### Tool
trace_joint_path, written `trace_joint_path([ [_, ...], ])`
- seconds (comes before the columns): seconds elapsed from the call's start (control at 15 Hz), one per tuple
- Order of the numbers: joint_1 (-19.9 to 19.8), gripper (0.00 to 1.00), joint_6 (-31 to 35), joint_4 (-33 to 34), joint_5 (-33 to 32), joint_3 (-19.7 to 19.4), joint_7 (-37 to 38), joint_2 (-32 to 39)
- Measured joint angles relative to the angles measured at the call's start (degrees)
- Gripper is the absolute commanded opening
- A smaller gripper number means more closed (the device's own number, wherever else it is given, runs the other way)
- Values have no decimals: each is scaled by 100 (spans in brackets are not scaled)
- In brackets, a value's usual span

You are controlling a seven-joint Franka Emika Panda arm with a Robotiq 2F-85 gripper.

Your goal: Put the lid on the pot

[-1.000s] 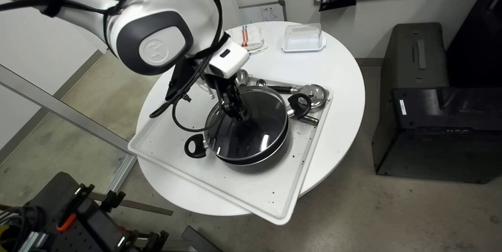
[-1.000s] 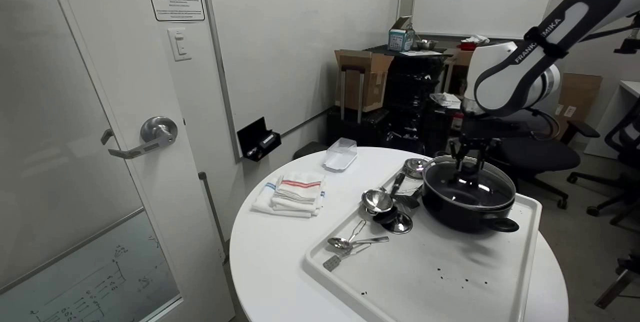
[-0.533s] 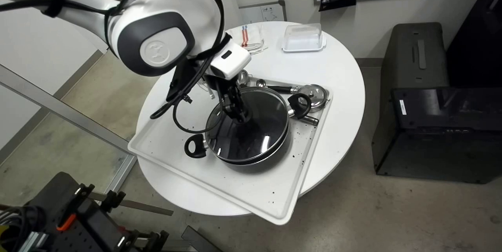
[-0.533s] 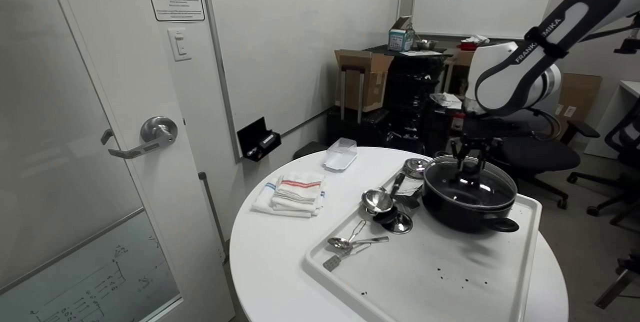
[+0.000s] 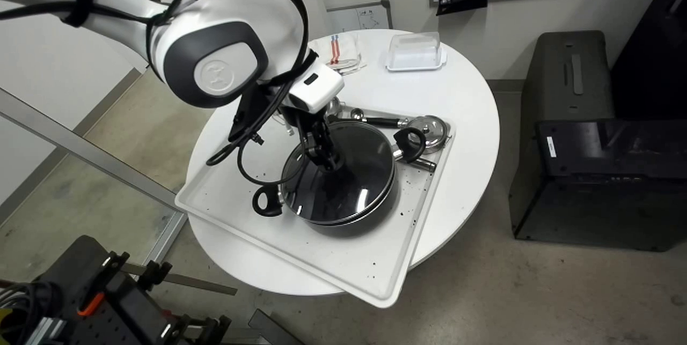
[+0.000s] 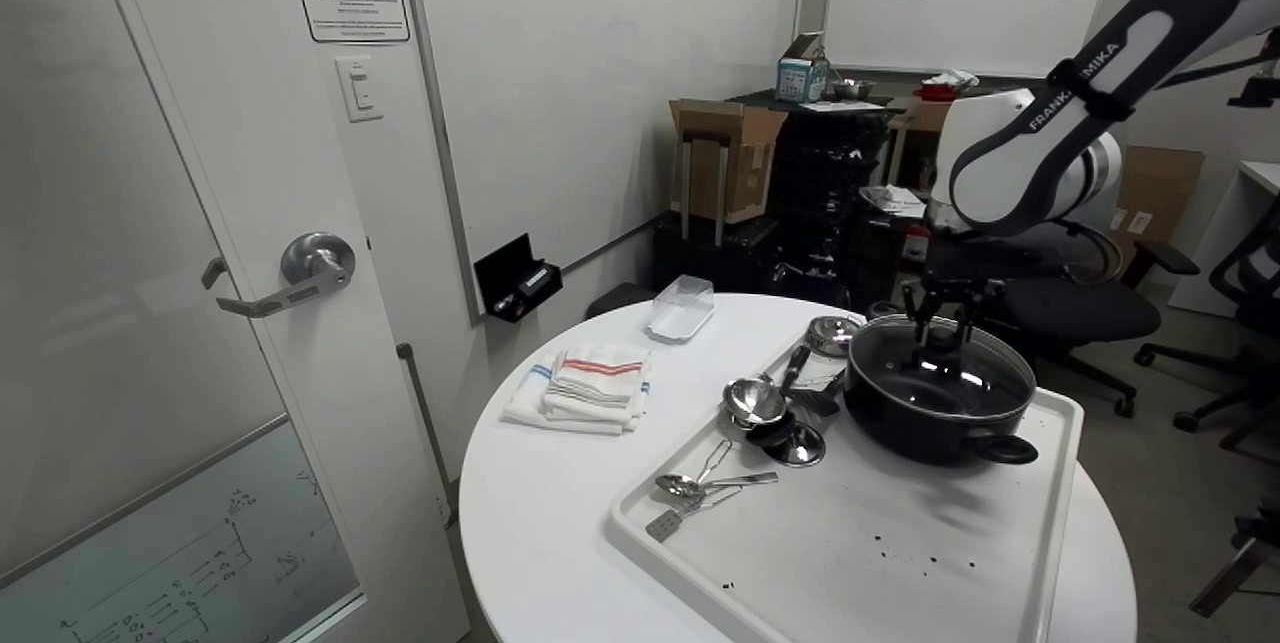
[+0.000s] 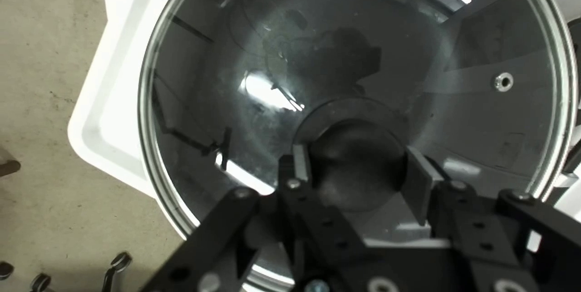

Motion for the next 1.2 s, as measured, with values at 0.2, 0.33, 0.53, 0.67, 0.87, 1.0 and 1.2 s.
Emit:
trace_joint_path([
  [0.2,-9,25,0,24,30,2,0,31],
  [0.33,-16,25,0,43,54,5,0,49],
  [0.53,-29,25,1,66,75,23,0,61],
  [0.67,-45,25,1,90,82,50,0,72],
  [0.87,-60,25,4,131,88,85,0,92],
  [1.0,-68,25,12,153,90,111,0,106],
  [1.2,-95,25,20,186,95,155,0,128],
])
